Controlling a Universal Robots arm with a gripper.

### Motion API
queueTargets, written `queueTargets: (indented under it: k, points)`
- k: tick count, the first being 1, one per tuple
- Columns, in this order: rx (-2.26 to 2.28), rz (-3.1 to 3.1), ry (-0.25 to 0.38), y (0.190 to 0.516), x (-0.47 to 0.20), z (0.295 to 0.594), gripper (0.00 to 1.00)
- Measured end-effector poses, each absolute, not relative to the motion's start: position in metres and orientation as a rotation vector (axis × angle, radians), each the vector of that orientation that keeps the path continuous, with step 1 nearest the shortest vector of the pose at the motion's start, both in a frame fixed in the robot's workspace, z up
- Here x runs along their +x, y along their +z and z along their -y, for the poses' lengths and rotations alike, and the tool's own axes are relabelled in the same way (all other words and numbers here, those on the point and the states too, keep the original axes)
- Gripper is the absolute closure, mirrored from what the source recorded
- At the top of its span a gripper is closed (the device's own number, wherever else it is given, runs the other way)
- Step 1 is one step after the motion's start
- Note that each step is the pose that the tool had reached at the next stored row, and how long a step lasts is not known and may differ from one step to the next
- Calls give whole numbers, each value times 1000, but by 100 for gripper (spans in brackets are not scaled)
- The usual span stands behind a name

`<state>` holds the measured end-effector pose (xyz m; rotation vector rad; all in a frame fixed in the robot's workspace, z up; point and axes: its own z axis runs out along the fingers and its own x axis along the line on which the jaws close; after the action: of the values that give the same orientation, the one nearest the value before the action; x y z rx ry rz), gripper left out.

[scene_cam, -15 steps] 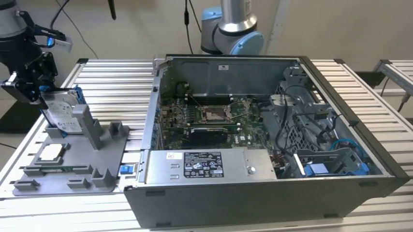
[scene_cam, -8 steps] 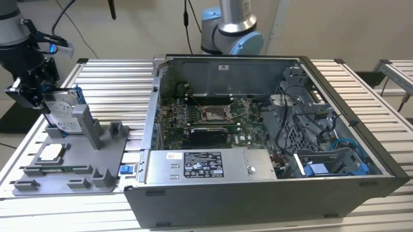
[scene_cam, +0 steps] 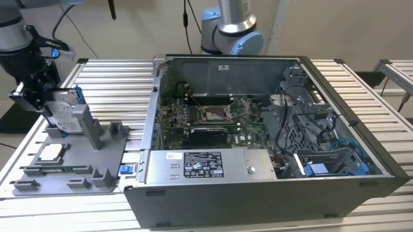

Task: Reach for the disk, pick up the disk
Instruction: 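Pick up the disk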

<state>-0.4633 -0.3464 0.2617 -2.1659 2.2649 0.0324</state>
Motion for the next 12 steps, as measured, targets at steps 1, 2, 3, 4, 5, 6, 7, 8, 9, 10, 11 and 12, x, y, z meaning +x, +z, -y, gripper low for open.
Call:
queueTargets:
  k: [1, 2, 3, 4, 5, 6, 7, 8, 9, 10, 11, 12]
  points:
    - [-2167, -2260, 37, 261, -463, 346, 0]
    - [-2168, -2256, 42, 260, -463, 346, 0]
    - [-2169, -2252, 46, 259, -463, 346, 0]
    - [-2170, -2248, 50, 259, -463, 347, 0]
    - [-2171, -2244, 54, 258, -463, 347, 0]
    - [-2170, -2240, 59, 257, -463, 347, 0]
    - [-2170, -2237, 61, 257, -463, 346, 0]
    - [-2170, -2237, 62, 257, -463, 346, 0]
    - [-2170, -2236, 62, 257, -463, 346, 0]
    - [-2171, -2236, 62, 257, -463, 346, 0]
    - [-2171, -2236, 62, 257, -463, 346, 0]
    - [-2170, -2236, 62, 257, -463, 346, 0]
